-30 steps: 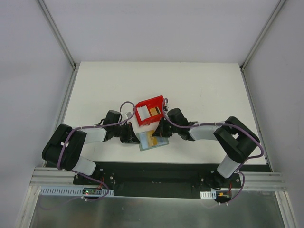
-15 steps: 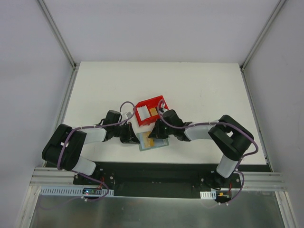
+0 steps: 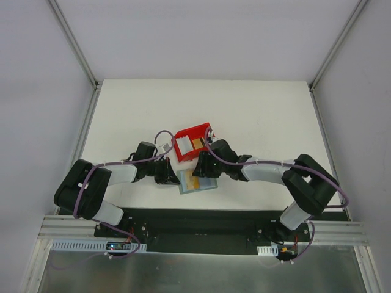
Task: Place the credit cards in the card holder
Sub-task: Insert the credit card into the card holder.
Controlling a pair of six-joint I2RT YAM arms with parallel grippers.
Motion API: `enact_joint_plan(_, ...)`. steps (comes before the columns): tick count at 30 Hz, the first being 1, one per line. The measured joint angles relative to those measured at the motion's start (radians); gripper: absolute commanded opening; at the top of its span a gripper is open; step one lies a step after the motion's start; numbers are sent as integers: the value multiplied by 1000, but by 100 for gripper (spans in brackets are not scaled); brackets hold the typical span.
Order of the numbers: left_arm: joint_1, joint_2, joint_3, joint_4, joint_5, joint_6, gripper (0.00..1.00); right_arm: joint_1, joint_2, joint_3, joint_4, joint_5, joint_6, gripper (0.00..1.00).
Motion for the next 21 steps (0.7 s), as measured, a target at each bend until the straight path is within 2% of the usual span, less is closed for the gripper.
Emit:
enact_joint_plan(8, 0, 0, 0, 0, 0, 0, 0, 66, 93, 95, -33, -21, -11, 42)
enact_joint_plan(11, 1, 0, 0, -7, 1, 0, 0, 78, 121, 119, -51, -16, -13, 33)
enact_joint_plan(13, 1, 0, 0, -9, 1, 0, 0, 77, 127, 130, -71, -9, -16, 22)
enact_joint_plan(17, 2, 0, 1, -16, 1, 0, 0, 73, 135, 138, -95, 6, -22, 9)
enact_joint_plan(20, 2, 0, 2, -17, 1, 0, 0, 74, 135, 155, -139, 27, -35, 8)
enact_joint_plan(21, 2, 0, 2, -17, 1, 0, 0, 77, 135, 169, -167, 39, -40, 14)
